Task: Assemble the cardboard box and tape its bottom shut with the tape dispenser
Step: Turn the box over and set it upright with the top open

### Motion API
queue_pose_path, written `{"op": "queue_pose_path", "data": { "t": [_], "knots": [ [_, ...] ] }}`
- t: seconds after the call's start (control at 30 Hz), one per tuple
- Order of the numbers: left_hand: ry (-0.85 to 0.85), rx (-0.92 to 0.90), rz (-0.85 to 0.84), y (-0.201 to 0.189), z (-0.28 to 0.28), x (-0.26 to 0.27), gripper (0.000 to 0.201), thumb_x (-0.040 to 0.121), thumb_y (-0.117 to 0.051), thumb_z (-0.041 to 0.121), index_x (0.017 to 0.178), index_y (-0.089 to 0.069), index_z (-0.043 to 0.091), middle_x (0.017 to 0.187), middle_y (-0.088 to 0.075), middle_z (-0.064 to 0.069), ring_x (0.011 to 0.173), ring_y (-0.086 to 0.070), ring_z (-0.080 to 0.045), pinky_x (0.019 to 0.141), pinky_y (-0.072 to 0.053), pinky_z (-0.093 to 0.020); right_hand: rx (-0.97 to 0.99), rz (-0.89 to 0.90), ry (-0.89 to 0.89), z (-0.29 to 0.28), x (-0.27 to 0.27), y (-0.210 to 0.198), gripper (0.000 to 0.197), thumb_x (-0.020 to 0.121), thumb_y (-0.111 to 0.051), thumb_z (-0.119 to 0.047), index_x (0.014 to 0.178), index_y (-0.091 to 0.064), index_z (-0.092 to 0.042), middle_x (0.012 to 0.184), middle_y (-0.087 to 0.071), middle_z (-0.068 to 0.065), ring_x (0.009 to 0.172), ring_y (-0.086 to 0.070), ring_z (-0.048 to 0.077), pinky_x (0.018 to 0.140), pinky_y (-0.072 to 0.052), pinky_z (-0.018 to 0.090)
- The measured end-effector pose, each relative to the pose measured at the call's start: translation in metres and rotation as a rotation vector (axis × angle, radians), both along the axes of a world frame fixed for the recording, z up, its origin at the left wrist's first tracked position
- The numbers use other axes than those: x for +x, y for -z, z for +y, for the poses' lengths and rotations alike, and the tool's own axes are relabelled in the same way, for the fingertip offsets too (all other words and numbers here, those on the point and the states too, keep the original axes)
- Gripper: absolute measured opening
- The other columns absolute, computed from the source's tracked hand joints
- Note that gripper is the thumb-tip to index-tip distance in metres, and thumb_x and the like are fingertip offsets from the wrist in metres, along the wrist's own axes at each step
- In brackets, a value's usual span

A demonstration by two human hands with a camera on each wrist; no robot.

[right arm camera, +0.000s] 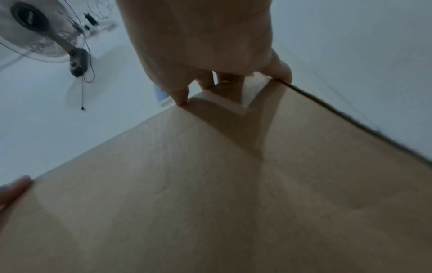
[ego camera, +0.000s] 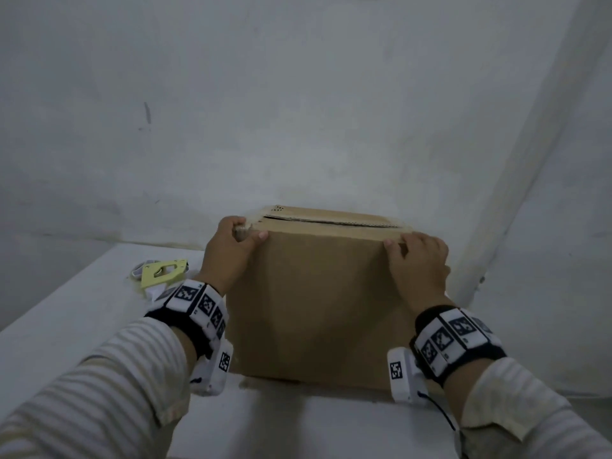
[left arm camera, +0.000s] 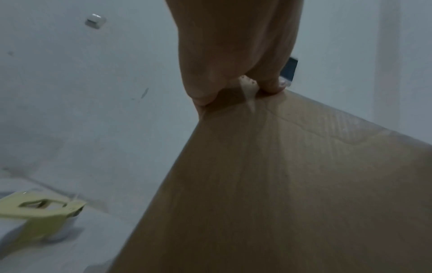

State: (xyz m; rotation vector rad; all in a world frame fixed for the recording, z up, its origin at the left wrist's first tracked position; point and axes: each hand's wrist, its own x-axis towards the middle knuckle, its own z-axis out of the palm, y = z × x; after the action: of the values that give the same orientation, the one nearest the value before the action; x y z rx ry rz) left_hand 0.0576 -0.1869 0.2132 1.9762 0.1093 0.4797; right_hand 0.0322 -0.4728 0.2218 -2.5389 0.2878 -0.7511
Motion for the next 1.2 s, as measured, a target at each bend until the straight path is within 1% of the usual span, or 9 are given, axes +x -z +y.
{"op": "queue_pose_path", "data": {
  "t": [0.1, 0.2, 0.37, 0.47, 0.57, 0.67, 0.8, 1.03, 1.2],
  "knots": [
    [-0.046, 0.054, 0.007, -0.024, 0.004, 0.015, 0.051, 0.084, -0.062, 0.045, 0.126, -0.048, 0.019, 0.129, -0.054, -0.006, 0.116, -0.052, -0.025, 0.085, -0.037, -0.028, -0.012, 0.012, -0.008, 0.003, 0.011, -0.019, 0.048, 0.094, -0.043, -0.042, 0.132, -0.050, -0.014, 0.144, -0.043, 0.006, 0.138, -0.025, 0.026, 0.108, -0.027, 0.053],
    [-0.033, 0.093, 0.060, -0.033, 0.004, 0.028, 0.055, 0.087, -0.058, 0.046, 0.131, -0.043, 0.017, 0.135, -0.050, -0.010, 0.121, -0.050, -0.029, 0.089, -0.038, -0.032, -0.085, 0.068, -0.036, 0.007, 0.022, -0.023, 0.056, 0.095, -0.043, -0.040, 0.144, -0.035, -0.014, 0.156, -0.023, 0.008, 0.146, -0.011, 0.027, 0.114, -0.018, 0.055],
    [0.058, 0.089, 0.092, -0.027, -0.002, 0.038, 0.084, 0.088, -0.057, 0.047, 0.151, -0.007, 0.024, 0.155, -0.023, -0.013, 0.140, -0.029, -0.032, 0.111, -0.029, -0.044, -0.032, 0.115, -0.060, -0.002, 0.029, -0.010, 0.073, 0.097, -0.045, -0.037, 0.152, -0.006, -0.010, 0.159, 0.017, 0.016, 0.147, 0.016, 0.031, 0.118, 0.001, 0.048],
    [0.106, 0.091, 0.111, -0.022, 0.003, 0.038, 0.100, 0.086, -0.063, 0.040, 0.150, 0.013, 0.029, 0.158, -0.016, -0.012, 0.142, -0.025, -0.032, 0.112, -0.027, -0.045, 0.033, 0.100, -0.121, -0.010, 0.027, -0.003, 0.078, 0.097, -0.048, -0.030, 0.152, 0.002, -0.007, 0.157, 0.022, 0.014, 0.146, 0.019, 0.028, 0.119, 0.006, 0.041],
    [0.144, 0.027, 0.146, -0.014, 0.005, 0.033, 0.102, 0.087, -0.062, 0.036, 0.148, 0.019, 0.026, 0.157, -0.019, -0.011, 0.140, -0.030, -0.032, 0.111, -0.029, -0.045, 0.125, 0.114, -0.101, -0.013, 0.026, 0.008, 0.079, 0.098, -0.047, -0.029, 0.151, 0.006, -0.006, 0.158, 0.021, 0.014, 0.147, 0.016, 0.029, 0.120, 0.001, 0.040],
    [0.148, -0.059, 0.215, 0.004, 0.004, 0.025, 0.095, 0.090, -0.057, 0.038, 0.150, 0.015, 0.024, 0.156, -0.022, -0.010, 0.139, -0.033, -0.031, 0.113, -0.031, -0.046, 0.182, 0.185, -0.051, -0.013, 0.020, 0.026, 0.078, 0.098, -0.044, -0.035, 0.152, 0.007, -0.010, 0.159, 0.018, 0.011, 0.148, 0.003, 0.032, 0.119, -0.010, 0.042],
    [0.108, -0.093, 0.246, 0.015, 0.001, 0.018, 0.081, 0.090, -0.055, 0.042, 0.149, -0.004, 0.022, 0.150, -0.034, -0.011, 0.132, -0.042, -0.033, 0.108, -0.036, -0.046, 0.175, 0.214, -0.005, -0.011, 0.012, 0.037, 0.074, 0.099, -0.039, -0.040, 0.152, 0.006, -0.017, 0.160, 0.015, 0.008, 0.143, -0.015, 0.040, 0.112, -0.025, 0.048],
    [0.045, -0.001, 0.300, 0.005, -0.002, 0.009, 0.069, 0.092, -0.047, 0.049, 0.144, -0.017, 0.016, 0.145, -0.041, -0.012, 0.126, -0.047, -0.036, 0.104, -0.039, -0.045, 0.151, 0.247, 0.042, -0.009, 0.007, 0.018, 0.072, 0.098, -0.037, -0.043, 0.152, 0.004, -0.019, 0.161, 0.010, 0.007, 0.138, -0.021, 0.043, 0.109, -0.028, 0.051],
    [-0.009, 0.101, 0.309, -0.012, 0.000, 0.010, 0.068, 0.092, -0.046, 0.048, 0.143, -0.023, 0.011, 0.143, -0.043, -0.014, 0.126, -0.047, -0.036, 0.102, -0.040, -0.045, 0.066, 0.267, 0.033, -0.011, 0.006, 0.000, 0.070, 0.096, -0.042, -0.044, 0.152, -0.008, -0.016, 0.160, 0.002, 0.012, 0.139, -0.021, 0.042, 0.110, -0.027, 0.050]
  ]
}}
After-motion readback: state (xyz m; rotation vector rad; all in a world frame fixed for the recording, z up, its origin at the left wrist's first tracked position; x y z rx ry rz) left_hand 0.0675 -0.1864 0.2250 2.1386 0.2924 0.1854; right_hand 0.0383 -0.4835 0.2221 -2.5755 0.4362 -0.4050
